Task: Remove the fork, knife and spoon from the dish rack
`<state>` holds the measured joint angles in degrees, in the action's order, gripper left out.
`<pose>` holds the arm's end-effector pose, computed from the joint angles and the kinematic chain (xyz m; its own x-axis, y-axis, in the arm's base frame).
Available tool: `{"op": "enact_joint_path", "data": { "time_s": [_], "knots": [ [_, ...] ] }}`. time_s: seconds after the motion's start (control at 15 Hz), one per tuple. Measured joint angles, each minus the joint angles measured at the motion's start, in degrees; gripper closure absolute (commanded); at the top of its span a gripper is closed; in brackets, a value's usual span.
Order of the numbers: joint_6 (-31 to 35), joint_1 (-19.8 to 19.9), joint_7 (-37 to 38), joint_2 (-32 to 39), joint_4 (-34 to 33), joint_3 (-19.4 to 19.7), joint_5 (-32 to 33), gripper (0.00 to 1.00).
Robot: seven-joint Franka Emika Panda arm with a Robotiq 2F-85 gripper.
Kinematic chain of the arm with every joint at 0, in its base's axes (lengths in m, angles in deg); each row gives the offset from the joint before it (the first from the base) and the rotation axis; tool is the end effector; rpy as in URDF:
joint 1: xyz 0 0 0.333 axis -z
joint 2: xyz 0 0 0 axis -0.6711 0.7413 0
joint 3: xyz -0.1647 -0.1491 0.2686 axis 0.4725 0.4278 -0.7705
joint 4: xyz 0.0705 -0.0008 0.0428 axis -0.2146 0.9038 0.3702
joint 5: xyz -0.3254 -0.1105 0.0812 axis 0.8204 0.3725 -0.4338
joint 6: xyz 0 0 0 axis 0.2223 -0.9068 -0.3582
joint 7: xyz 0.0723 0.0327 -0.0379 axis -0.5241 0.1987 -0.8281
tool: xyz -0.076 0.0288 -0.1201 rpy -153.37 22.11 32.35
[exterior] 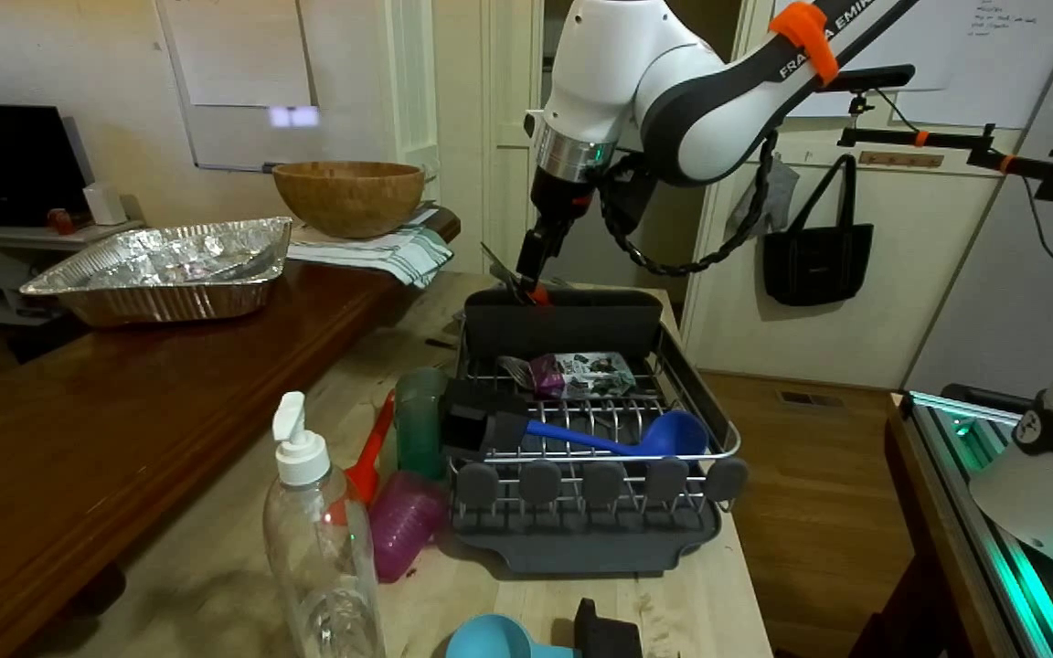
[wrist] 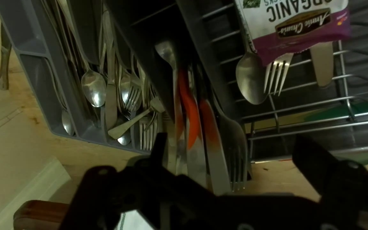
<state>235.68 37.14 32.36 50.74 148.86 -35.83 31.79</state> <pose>0.5785 0.0495 0.3734 0.9461 0.1238 0.2992 0.0353 -0.9580 0.2847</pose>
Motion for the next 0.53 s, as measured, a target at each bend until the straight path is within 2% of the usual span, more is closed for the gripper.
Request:
{"op": "enact_joint_path", "data": {
  "time_s": [0.53],
  "knots": [
    [5.8,-1.4,0.7,2.6,-1.1,2.2,0.6,0.0]
  ]
}}
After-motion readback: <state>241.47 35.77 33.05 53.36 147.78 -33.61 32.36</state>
